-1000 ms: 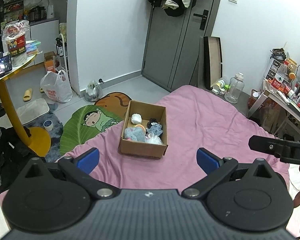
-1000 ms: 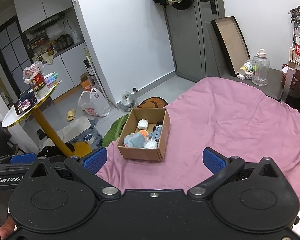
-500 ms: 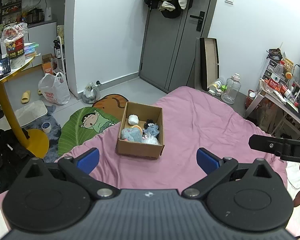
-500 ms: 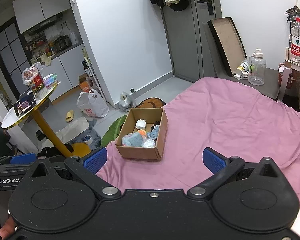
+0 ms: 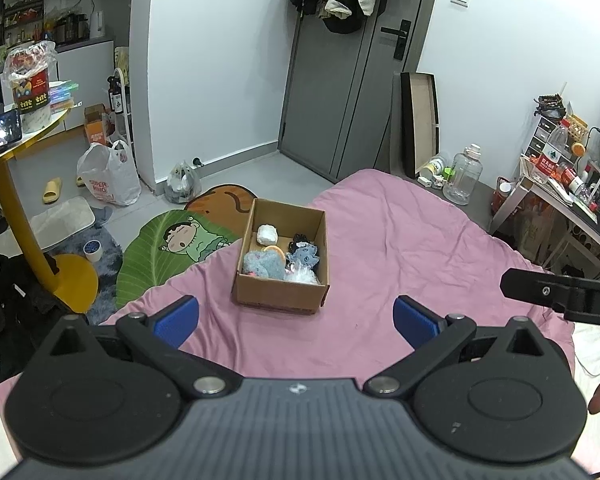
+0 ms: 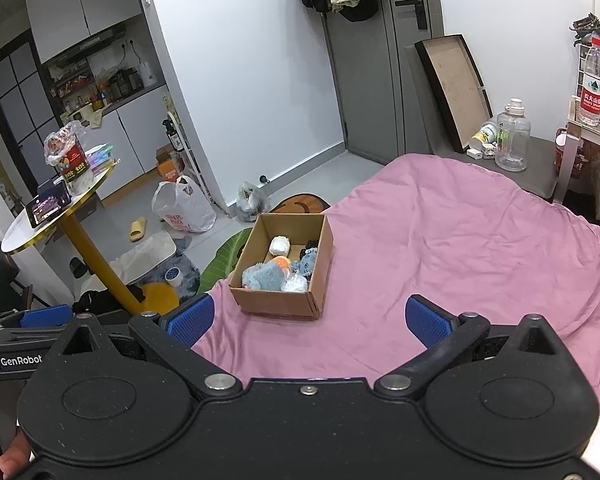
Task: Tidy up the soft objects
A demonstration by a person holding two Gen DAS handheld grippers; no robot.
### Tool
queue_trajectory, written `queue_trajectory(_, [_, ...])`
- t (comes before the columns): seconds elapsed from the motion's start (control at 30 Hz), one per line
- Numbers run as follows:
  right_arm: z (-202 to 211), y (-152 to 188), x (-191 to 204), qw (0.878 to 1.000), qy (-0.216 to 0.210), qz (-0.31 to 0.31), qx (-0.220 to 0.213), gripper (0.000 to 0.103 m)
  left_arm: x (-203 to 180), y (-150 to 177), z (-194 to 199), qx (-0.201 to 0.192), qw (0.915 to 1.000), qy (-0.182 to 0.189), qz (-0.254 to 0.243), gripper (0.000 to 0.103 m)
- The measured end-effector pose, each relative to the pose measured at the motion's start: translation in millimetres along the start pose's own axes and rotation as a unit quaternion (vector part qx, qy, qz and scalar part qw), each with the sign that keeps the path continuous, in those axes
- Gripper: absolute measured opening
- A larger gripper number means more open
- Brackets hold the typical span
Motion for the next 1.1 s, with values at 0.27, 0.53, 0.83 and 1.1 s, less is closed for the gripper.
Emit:
queue_trajectory(0.27, [-1.7, -0.6, 0.9, 1.0, 0.0, 0.001, 0.003, 0.103, 0.3, 0.4, -0.3, -0.001, 1.0, 0.0, 0.0, 0.103])
queue_trajectory(0.53, [-2.0, 0.0, 2.4, 1.0, 0.001, 0.004, 0.005, 0.103, 1.3, 1.7, -0.2, -0.001, 1.0, 0.0, 0.0, 0.103])
queue_trajectory(0.83, [-1.5, 0.7, 3.3, 1.0, 0.0, 0.004, 0.005, 0.103, -1.0, 5.4, 0.0, 0.0, 1.0, 0.007, 0.004, 0.103])
queue_trajectory(1.1, [-1.8, 3.0, 2.3, 1.0, -0.003, 0.009, 0.007, 0.103, -3.0, 7.0, -0.2, 0.001, 1.0, 0.006, 0.005, 0.103])
Point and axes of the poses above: each gripper's, at about its wrist camera, not at the fingertips, and z roughly against the way its jaws point, x to its left, y to its underside, the point moved 1 cm from there along -z, roughly the way its jaws point, and after that the axes turned 15 degrees about -x, right-handed, at the moved point
